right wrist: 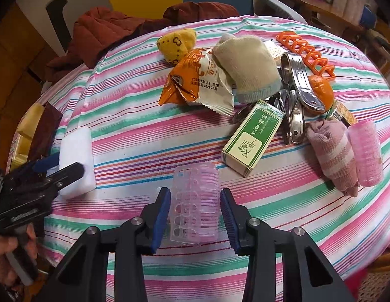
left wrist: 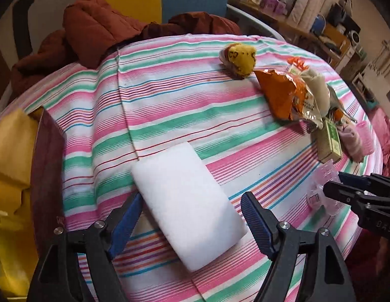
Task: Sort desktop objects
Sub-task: 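Grasp the white foam block with the left gripper while the right grasps the clear pink container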
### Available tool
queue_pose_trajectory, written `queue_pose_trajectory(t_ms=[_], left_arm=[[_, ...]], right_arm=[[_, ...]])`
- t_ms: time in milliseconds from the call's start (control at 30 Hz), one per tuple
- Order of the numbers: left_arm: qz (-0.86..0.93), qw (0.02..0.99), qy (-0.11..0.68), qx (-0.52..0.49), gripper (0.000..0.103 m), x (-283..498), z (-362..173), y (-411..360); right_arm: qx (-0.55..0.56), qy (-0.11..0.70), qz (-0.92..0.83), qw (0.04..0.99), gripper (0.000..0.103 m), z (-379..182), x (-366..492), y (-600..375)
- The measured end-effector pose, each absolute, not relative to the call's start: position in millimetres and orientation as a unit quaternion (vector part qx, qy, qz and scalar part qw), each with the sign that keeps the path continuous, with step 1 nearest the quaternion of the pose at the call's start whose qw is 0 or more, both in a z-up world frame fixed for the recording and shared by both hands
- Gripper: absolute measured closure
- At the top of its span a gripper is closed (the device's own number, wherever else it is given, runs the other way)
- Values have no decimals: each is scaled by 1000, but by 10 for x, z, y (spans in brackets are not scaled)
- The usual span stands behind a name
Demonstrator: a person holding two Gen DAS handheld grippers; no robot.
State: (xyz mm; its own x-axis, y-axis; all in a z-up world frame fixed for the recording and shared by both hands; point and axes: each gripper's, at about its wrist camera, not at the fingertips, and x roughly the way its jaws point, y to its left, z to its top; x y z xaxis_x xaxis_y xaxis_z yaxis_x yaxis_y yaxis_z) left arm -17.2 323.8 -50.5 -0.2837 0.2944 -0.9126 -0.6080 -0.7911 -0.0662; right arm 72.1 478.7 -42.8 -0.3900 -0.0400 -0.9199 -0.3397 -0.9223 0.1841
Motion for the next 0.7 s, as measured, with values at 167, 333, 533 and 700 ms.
queue_pose_trajectory(t_ms=[167,333,533,700], left_arm=[[800,283,219,-482,19,46,-621,3399],[815,281,177,-475,12,43,-690,3300],[808,291,76,-506,22,-142,-567,3081],[808,314,108,-487,33,-43,-565,3073]], right_arm=[[-548,169,815,85,60,-434,722,4791],[-547,156,818,85,61,-436,716,4738],[-544,172,817,88,64,-435,736,4776],[-542,174,818,87,66,-420,775,4807]])
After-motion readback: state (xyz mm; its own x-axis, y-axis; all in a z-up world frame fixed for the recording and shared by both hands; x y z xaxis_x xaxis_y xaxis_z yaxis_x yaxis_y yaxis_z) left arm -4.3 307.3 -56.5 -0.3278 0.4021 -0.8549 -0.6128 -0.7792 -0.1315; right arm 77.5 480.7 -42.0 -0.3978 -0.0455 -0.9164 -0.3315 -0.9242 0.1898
